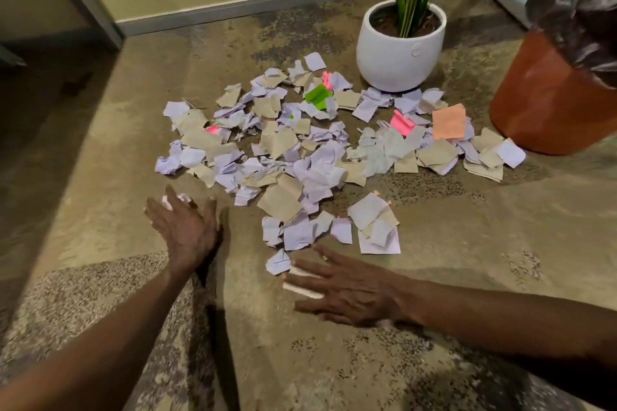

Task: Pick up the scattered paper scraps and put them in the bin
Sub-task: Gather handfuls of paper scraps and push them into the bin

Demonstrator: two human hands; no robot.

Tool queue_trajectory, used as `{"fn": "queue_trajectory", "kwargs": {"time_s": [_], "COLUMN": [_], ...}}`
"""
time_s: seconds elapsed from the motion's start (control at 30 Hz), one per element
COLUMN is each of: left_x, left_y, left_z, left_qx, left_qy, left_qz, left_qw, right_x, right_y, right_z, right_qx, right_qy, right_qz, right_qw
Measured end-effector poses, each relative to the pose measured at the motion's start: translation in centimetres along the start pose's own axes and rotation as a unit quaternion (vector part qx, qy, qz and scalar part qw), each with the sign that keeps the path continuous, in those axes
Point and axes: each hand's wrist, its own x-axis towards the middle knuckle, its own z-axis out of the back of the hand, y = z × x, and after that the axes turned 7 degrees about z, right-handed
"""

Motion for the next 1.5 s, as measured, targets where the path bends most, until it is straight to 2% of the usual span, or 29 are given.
{"fn": "queue_trajectory", "kwargs": {"time_s": [0.07, 0.13, 0.2, 0.27, 0.3, 0.37, 0.47, 0.53, 0.57, 0.6, 0.67, 0.77, 0.83, 0.97, 1.07, 1.17, 1.23, 1.4, 1.5], "left_x": [1.8, 2.7, 1.7, 0.0, -0.7, -1.5, -0.6, 1.2, 2.1, 2.9, 3.9, 2.6, 0.6, -3.1, -4.7, -6.3, -7.0, -7.2, -7.2], "left_y": [0.7, 1.2, 0.4, -1.1, -1.8, -3.3, -4.8, -5.5, -5.7, -5.9, -6.3, -8.0, -8.9, -8.5, -6.5, -5.9, -6.1, -5.7, -5.7], "left_z": [-0.2, -0.2, -0.4, -0.8, -1.2, -2.2, -2.4, -2.3, -2.5, -2.6, -2.9, -3.5, -3.9, -3.1, -2.8, -2.3, -2.2, -2.9, -2.9], "left_qx": [0.021, 0.044, -0.003, -0.050, -0.072, -0.111, -0.127, -0.128, -0.109, -0.066, 0.012, 0.003, -0.002, 0.096, 0.167, 0.276, 0.283, 0.216, 0.241], "left_qy": [0.033, 0.068, 0.090, 0.107, 0.090, 0.019, -0.033, 0.004, 0.034, 0.066, 0.132, 0.211, 0.252, 0.294, 0.276, 0.281, 0.273, 0.190, 0.170], "left_qz": [0.043, -0.032, -0.133, -0.182, -0.191, -0.171, -0.072, 0.016, 0.030, 0.002, -0.101, -0.182, -0.245, -0.384, -0.437, -0.424, -0.409, -0.383, -0.411], "left_qw": [0.998, 0.996, 0.987, 0.976, 0.975, 0.979, 0.989, 0.992, 0.993, 0.996, 0.986, 0.960, 0.936, 0.870, 0.840, 0.816, 0.824, 0.878, 0.863], "right_x": [-0.4, -1.4, -2.3, -3.0, -3.4, -4.5, -6.0, -6.9, -7.2, -7.3, -6.6, -4.0, -2.1, -0.2, -0.4, -0.6, -0.4, 0.7, 0.7], "right_y": [-2.0, -4.2, -5.8, -6.9, -7.4, -8.6, -11.1, -13.2, -14.3, -15.3, -16.6, -17.2, -16.7, -14.8, -13.3, -12.5, -12.3, -12.2, -11.6], "right_z": [-0.6, -0.4, 0.1, 0.9, 1.2, 1.5, 2.2, 2.4, 2.4, 2.6, 2.7, 3.0, 3.6, 4.2, 3.6, 3.6, 4.1, 4.0, 3.7], "right_qx": [-0.008, -0.014, -0.025, -0.001, 0.024, 0.087, 0.161, 0.222, 0.256, 0.289, 0.347, 0.390, 0.399, 0.358, 0.296, 0.279, 0.262, 0.214, 0.197], "right_qy": [-0.006, -0.008, -0.004, -0.027, -0.058, -0.120, -0.138, -0.119, -0.106, -0.090, -0.060, -0.038, -0.017, 0.091, 0.152, 0.154, 0.148, 0.187, 0.154], "right_qz": [-0.074, -0.144, -0.200, -0.265, -0.311, -0.423, -0.548, -0.580, -0.576, -0.569, -0.538, -0.463, -0.400, -0.314, -0.296, -0.291, -0.297, -0.295, -0.281], "right_qw": [0.997, 0.989, 0.979, 0.964, 0.948, 0.894, 0.809, 0.775, 0.769, 0.765, 0.766, 0.795, 0.825, 0.875, 0.896, 0.902, 0.906, 0.912, 0.927]}}
